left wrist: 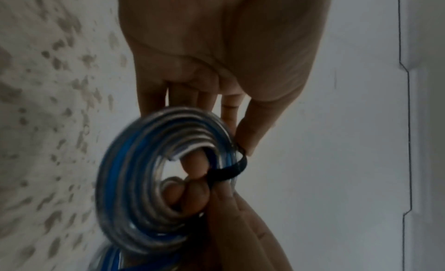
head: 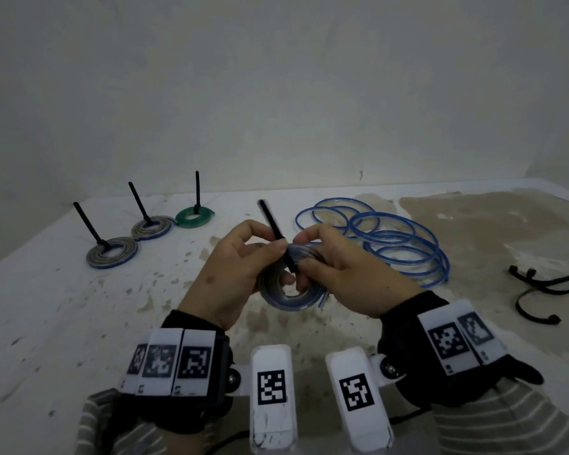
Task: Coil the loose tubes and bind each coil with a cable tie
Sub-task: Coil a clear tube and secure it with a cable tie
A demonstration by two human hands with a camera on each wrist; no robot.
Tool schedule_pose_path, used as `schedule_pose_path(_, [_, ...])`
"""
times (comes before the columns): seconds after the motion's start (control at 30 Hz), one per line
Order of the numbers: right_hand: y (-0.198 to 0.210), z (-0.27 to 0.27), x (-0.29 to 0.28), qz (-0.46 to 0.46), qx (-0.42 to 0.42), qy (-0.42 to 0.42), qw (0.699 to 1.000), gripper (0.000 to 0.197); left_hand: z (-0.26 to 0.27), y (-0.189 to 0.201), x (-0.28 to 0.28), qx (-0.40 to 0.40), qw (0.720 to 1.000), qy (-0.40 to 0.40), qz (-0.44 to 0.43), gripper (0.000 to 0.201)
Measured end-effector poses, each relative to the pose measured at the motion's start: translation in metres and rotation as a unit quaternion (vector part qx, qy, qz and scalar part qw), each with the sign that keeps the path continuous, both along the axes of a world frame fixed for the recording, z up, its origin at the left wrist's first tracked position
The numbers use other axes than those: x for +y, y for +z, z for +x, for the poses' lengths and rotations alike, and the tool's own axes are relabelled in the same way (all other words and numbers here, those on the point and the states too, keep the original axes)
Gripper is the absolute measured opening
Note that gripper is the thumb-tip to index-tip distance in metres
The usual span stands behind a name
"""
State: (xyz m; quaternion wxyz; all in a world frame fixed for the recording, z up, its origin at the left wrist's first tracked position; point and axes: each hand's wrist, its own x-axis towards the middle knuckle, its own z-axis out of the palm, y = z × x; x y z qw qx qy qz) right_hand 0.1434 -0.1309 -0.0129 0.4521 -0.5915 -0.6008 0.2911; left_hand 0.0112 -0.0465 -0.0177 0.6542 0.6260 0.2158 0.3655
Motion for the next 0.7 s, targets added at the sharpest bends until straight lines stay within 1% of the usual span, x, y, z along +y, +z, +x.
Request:
schedule_pose_path(0.13, [0.000,-0.007,-0.001,-0.030,-0.042,0.018,0.999,0.023,0.004,-0.003,-0.004,0.042,0.998,-0.015,0.045,0.007])
schedule_pose_path(0.17, [0.001,-0.007,-0.001,-0.029,-0.031,0.020,0.999,0.026,0.005,-0.003,-0.005,0.042,0.998,-0.018,0.042,0.007])
schedule_pose_path(0.23, [0.003,-0.005,-0.001,-0.024,0.034,0.019,0.999,0.033,0.006,-0.002,-0.006,0.032,0.999,-0.013,0.030,0.008])
schedule_pose_path(0.27, [0.004,-0.004,-0.002,-0.021,0.061,0.014,0.998,0.035,0.007,-0.001,-0.007,0.026,0.999,-0.007,0.025,0.008])
schedule_pose_path(0.3, [0.006,-0.003,-0.003,-0.014,0.066,0.008,0.998,0.033,0.008,-0.001,-0.007,0.021,1.000,-0.002,0.021,0.008])
schedule_pose_path(0.33, [0.007,-0.003,-0.004,-0.002,0.041,0.000,0.999,0.027,0.008,-0.001,-0.009,0.016,1.000,0.001,0.017,0.007])
schedule_pose_path(0.4, [0.008,-0.002,-0.004,0.033,-0.043,-0.026,0.998,0.017,0.010,-0.002,-0.010,0.013,1.000,0.004,0.008,0.006])
schedule_pose_path(0.47, [0.006,0.004,0.000,0.069,-0.104,-0.081,0.989,0.017,0.010,-0.005,-0.011,0.021,1.000,0.003,0.005,0.006])
schedule_pose_path(0.5, [0.006,0.006,0.002,0.080,-0.113,-0.109,0.984,0.018,0.011,-0.006,-0.011,0.027,1.000,0.000,0.007,0.006])
schedule_pose_path(0.53, [0.007,0.007,0.004,0.092,-0.113,-0.127,0.981,0.016,0.012,-0.007,-0.012,0.031,0.999,-0.005,0.010,0.007])
schedule_pose_path(0.6, [0.009,0.007,0.007,0.107,-0.093,-0.137,0.980,0.012,0.014,-0.007,-0.014,0.030,0.999,-0.015,0.015,0.009])
schedule_pose_path(0.7, [0.014,0.002,0.008,0.108,0.000,-0.111,0.988,0.017,0.017,-0.008,-0.012,0.027,0.999,-0.017,0.007,0.015])
